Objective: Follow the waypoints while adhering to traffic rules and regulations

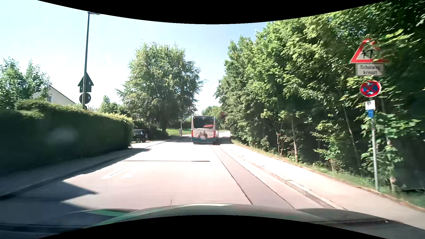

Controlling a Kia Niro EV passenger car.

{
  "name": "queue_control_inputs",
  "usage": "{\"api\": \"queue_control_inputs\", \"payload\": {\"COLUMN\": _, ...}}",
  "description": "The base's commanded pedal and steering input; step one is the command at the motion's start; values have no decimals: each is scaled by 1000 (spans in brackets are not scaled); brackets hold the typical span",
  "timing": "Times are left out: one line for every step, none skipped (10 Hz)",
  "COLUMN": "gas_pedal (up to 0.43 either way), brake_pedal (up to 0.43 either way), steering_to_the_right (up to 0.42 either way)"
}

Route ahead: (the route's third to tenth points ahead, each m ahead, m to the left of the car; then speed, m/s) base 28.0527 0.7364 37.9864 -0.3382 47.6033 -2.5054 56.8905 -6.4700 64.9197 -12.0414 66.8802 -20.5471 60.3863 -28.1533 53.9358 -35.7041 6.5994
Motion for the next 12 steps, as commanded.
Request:
{"api": "queue_control_inputs", "payload": {"gas_pedal": 0, "brake_pedal": 152, "steering_to_the_right": -13}}
{"api": "queue_control_inputs", "payload": {"gas_pedal": 0, "brake_pedal": 152, "steering_to_the_right": -20}}
{"api": "queue_control_inputs", "payload": {"gas_pedal": 0, "brake_pedal": 159, "steering_to_the_right": -21}}
{"api": "queue_control_inputs", "payload": {"gas_pedal": 0, "brake_pedal": 159, "steering_to_the_right": -19}}
{"api": "queue_control_inputs", "payload": {"gas_pedal": 0, "brake_pedal": 159, "steering_to_the_right": -19}}
{"api": "queue_control_inputs", "payload": {"gas_pedal": 0, "brake_pedal": 159, "steering_to_the_right": -18}}
{"api": "queue_control_inputs", "payload": {"gas_pedal": 0, "brake_pedal": 165, "steering_to_the_right": -19}}
{"api": "queue_control_inputs", "payload": {"gas_pedal": 0, "brake_pedal": 165, "steering_to_the_right": -19}}
{"api": "queue_control_inputs", "payload": {"gas_pedal": 0, "brake_pedal": 165, "steering_to_the_right": -19}}
{"api": "queue_control_inputs", "payload": {"gas_pedal": 0, "brake_pedal": 171, "steering_to_the_right": -19}}
{"api": "queue_control_inputs", "payload": {"gas_pedal": 0, "brake_pedal": 171, "steering_to_the_right": -19}}
{"api": "queue_control_inputs", "payload": {"gas_pedal": 0, "brake_pedal": 171, "steering_to_the_right": -19}}
